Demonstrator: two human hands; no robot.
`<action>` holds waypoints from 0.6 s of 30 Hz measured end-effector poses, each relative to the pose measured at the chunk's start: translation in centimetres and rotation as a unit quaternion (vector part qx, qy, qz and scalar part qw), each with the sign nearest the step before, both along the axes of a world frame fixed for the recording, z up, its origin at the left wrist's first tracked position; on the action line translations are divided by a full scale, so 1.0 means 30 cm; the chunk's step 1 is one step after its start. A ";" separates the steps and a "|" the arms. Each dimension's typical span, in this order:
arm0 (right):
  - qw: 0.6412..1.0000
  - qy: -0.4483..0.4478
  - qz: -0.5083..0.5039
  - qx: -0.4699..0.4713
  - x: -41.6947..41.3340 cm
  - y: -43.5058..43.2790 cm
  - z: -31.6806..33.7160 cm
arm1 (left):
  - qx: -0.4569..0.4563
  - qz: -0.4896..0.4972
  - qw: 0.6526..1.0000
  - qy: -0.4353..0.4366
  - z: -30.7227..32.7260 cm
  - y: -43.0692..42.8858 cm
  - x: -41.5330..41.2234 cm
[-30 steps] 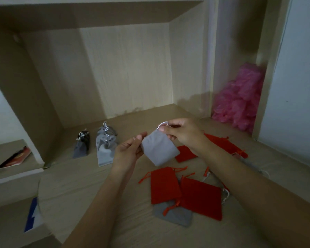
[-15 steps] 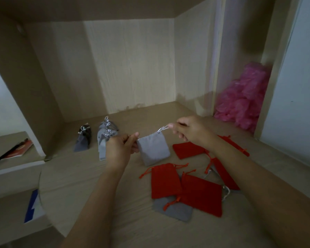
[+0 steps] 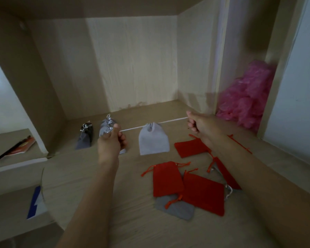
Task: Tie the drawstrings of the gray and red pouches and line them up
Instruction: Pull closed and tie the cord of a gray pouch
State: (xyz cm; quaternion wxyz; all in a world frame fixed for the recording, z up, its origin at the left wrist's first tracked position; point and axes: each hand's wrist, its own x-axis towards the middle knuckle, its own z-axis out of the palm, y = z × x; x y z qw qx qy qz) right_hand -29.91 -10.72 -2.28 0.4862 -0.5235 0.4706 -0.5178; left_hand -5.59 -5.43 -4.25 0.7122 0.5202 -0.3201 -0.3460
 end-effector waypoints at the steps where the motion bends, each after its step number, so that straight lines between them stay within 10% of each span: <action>1: 1.000 -0.016 0.006 -0.001 0.007 -0.003 0.001 | -0.008 0.001 1.000 0.019 0.003 0.001 -0.002; 9: 0.955 -0.282 0.086 0.028 0.045 0.057 0.040 | -0.088 -0.197 0.943 0.252 0.024 0.033 -0.039; 18: 0.963 -0.079 0.235 -0.100 0.131 0.163 0.054 | -0.086 -0.313 0.928 0.182 0.019 0.043 -0.080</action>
